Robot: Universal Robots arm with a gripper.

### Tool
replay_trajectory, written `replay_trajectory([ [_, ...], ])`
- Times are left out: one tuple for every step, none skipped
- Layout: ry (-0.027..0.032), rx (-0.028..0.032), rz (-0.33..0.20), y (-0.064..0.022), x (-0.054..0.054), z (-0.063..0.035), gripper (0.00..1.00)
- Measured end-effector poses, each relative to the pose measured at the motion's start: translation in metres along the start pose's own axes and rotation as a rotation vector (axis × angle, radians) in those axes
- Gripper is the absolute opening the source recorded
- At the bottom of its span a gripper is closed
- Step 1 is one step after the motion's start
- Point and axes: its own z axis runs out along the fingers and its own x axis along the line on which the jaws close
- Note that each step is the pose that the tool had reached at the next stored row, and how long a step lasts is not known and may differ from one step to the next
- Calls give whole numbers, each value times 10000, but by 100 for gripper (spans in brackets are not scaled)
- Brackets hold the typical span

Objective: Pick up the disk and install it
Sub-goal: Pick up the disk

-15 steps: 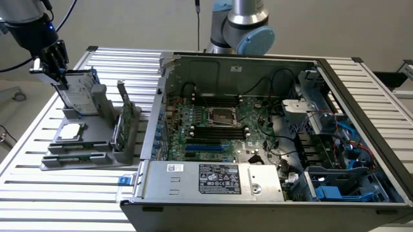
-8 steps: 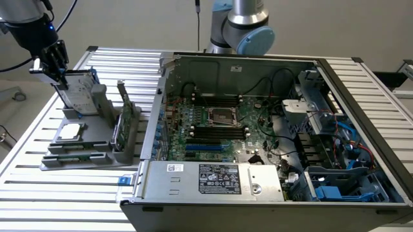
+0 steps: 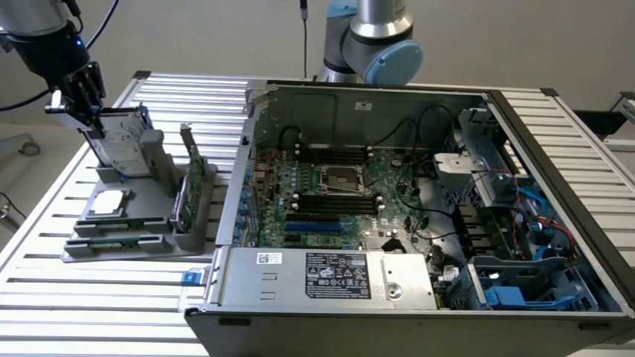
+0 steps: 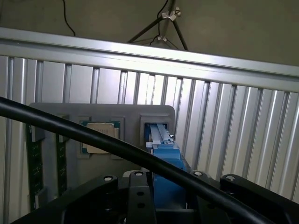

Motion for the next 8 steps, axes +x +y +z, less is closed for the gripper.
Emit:
replay_trajectory([
  [0,0,0,0,0,0,33],
  [0,1,0,0,0,0,33],
  [0,1,0,0,0,0,33],
  [0,0,0,0,0,0,33],
  [0,0,0,0,0,0,33],
  [0,0,0,0,0,0,33],
  [0,0,0,0,0,0,33],
  [0,1,0,0,0,0,33],
])
